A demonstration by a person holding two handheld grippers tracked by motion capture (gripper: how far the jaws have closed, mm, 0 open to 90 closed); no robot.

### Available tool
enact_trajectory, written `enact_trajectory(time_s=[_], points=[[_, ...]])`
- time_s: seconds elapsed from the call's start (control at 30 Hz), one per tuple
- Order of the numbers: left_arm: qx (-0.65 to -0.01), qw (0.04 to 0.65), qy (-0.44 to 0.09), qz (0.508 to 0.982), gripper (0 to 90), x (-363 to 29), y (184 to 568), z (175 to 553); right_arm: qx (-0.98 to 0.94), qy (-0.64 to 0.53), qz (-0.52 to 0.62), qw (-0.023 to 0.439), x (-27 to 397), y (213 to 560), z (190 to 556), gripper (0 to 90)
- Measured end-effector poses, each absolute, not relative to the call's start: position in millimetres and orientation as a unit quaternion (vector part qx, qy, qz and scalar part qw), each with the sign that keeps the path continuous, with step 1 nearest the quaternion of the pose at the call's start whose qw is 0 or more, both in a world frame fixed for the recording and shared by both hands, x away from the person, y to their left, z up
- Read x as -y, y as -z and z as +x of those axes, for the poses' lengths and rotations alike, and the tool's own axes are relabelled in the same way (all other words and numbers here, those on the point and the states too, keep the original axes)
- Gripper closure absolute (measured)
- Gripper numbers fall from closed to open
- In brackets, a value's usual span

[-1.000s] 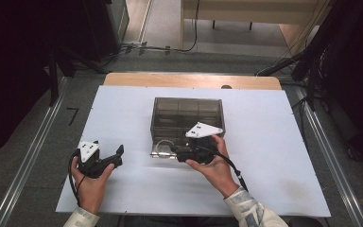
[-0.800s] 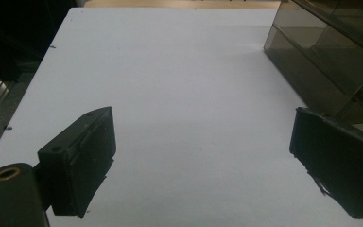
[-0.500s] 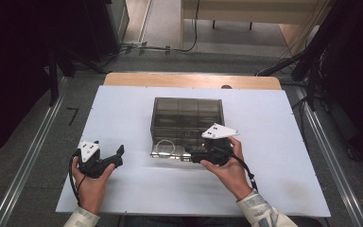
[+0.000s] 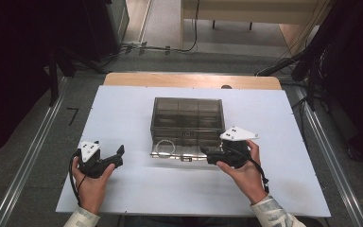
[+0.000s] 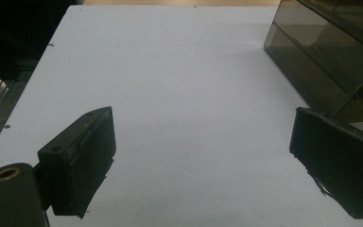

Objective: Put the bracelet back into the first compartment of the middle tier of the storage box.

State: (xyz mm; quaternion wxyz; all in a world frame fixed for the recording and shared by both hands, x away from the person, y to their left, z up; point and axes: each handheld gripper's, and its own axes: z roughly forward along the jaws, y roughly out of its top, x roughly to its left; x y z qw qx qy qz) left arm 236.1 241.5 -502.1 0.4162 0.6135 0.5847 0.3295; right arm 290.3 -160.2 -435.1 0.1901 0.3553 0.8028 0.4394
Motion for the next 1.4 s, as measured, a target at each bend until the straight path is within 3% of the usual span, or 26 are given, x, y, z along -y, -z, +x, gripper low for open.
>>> enact_trajectory(time_s=[1.4], points=[[-0.585, 0.414, -0.330, 0.614, 8.4, -241, 503, 237, -0.761, -0.383, 0.470, 0.230, 275, 465, 288, 17.4]])
